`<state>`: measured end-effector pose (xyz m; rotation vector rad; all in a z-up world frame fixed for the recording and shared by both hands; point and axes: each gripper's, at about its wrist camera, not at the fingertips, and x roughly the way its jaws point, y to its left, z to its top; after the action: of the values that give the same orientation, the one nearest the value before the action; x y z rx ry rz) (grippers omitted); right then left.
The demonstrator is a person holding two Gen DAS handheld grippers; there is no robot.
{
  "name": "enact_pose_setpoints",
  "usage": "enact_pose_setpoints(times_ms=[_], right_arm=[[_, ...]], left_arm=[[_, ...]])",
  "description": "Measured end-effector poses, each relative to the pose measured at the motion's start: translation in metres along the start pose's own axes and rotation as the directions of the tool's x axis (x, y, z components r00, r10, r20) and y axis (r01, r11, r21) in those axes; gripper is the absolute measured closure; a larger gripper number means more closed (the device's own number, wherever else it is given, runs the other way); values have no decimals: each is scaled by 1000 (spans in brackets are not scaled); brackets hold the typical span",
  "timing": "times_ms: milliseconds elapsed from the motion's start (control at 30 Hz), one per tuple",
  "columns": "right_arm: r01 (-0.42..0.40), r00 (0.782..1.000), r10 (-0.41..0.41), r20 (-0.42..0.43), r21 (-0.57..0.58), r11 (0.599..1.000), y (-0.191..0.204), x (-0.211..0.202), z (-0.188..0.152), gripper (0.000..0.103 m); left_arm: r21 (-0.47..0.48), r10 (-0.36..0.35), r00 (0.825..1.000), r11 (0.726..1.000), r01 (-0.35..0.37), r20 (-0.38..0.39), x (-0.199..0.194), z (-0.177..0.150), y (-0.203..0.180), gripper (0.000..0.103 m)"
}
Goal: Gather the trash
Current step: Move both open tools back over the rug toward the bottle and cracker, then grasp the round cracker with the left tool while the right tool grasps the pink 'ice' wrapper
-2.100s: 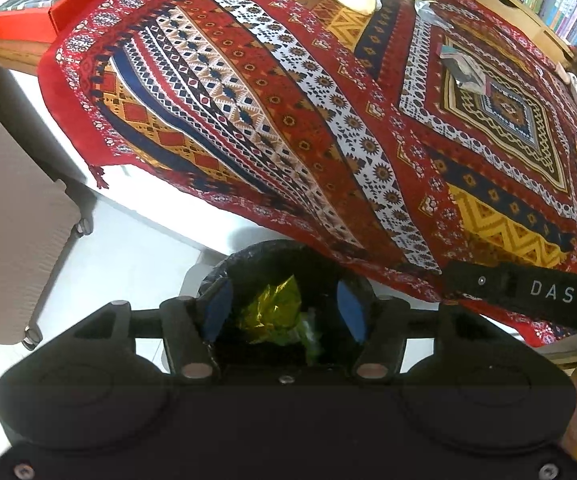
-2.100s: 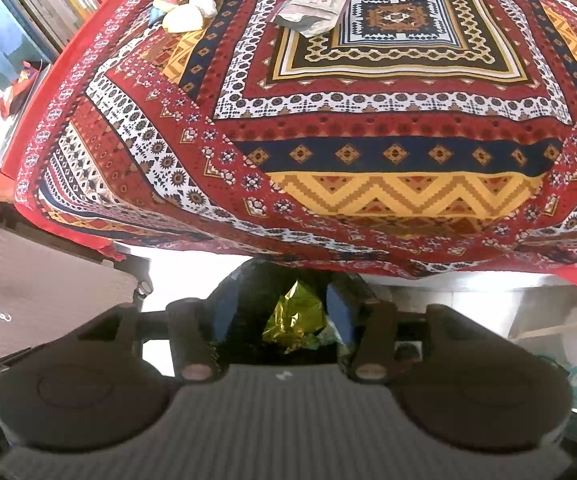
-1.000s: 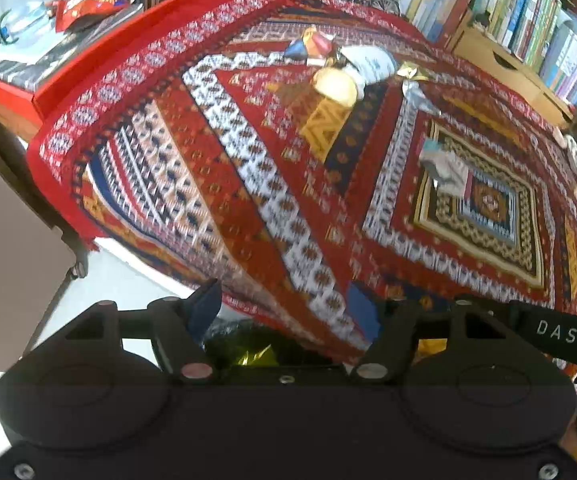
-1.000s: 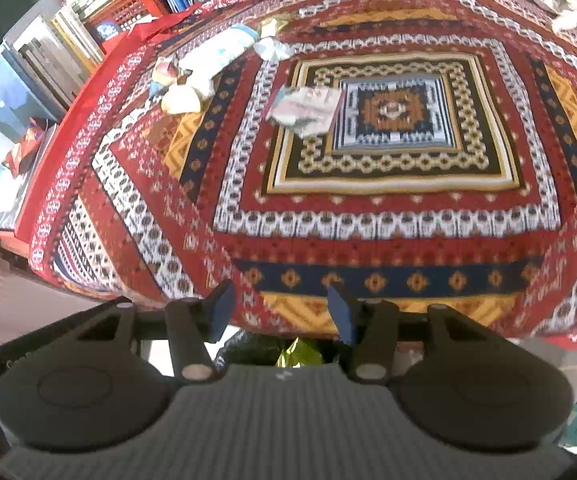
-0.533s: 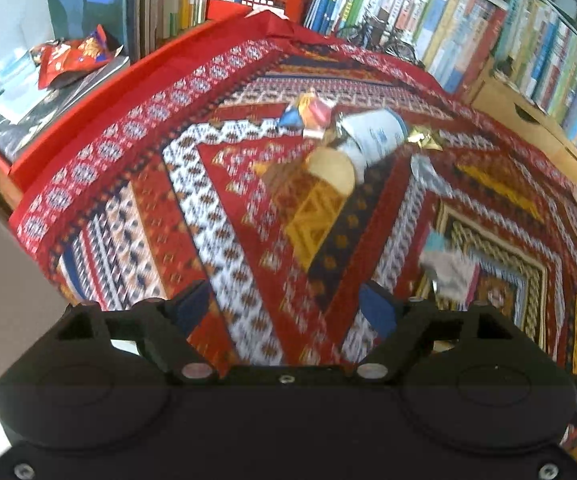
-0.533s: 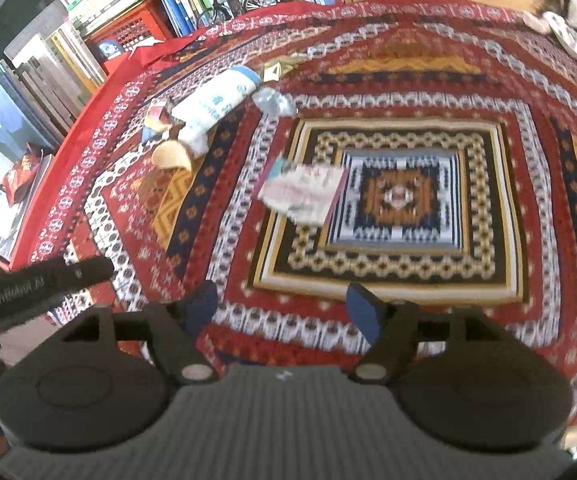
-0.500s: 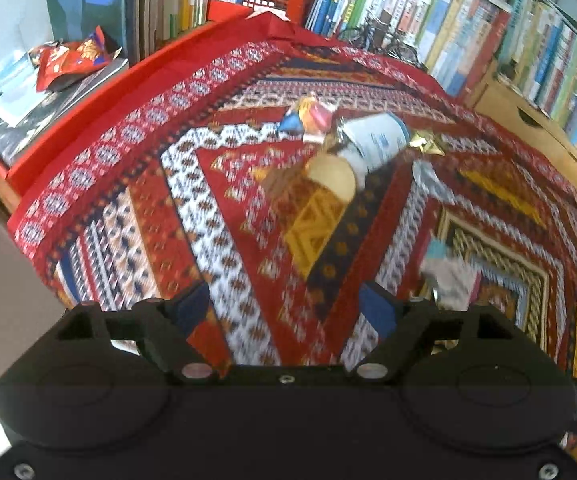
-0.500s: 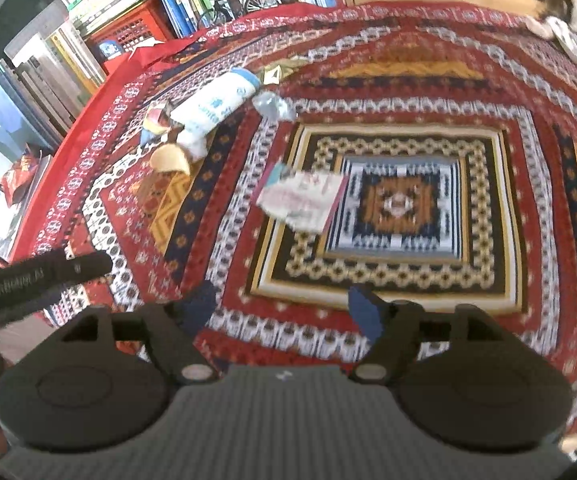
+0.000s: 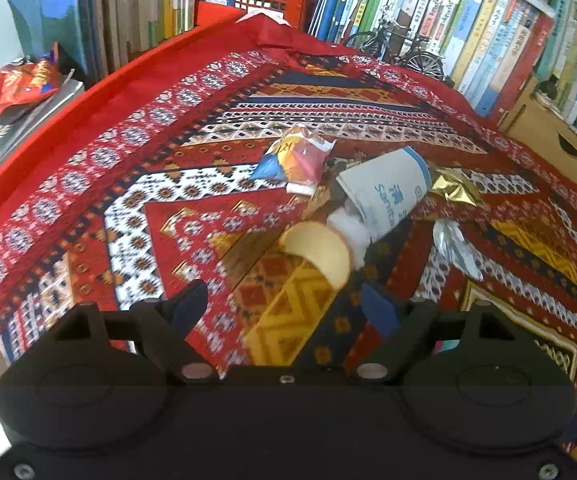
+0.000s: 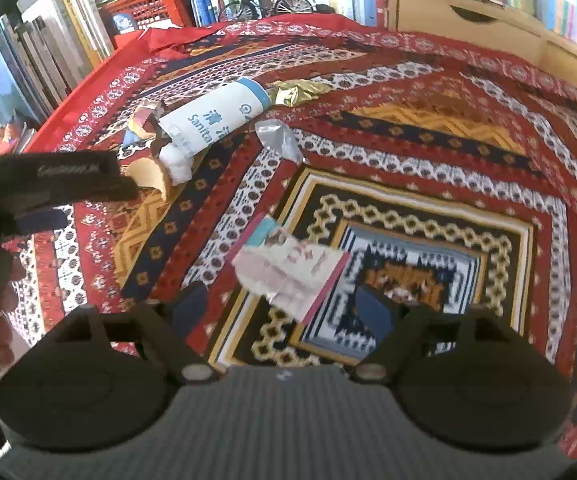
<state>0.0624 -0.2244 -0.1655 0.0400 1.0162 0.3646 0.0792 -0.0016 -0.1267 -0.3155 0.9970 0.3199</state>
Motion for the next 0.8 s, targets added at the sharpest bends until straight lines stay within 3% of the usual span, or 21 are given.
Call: enact_pose_setpoints(times_ms=[400, 800], right_arm=[[-1, 1000, 2, 4, -154, 988, -2, 31, 22, 14], [-61, 997, 50, -53, -232, 971, 0, 49, 22, 14]], left_arm=[[-41, 8, 1000, 999, -9, -21, 53, 20, -22, 22], [-34, -46, 997, 998, 44, -58, 63, 16, -26, 51]])
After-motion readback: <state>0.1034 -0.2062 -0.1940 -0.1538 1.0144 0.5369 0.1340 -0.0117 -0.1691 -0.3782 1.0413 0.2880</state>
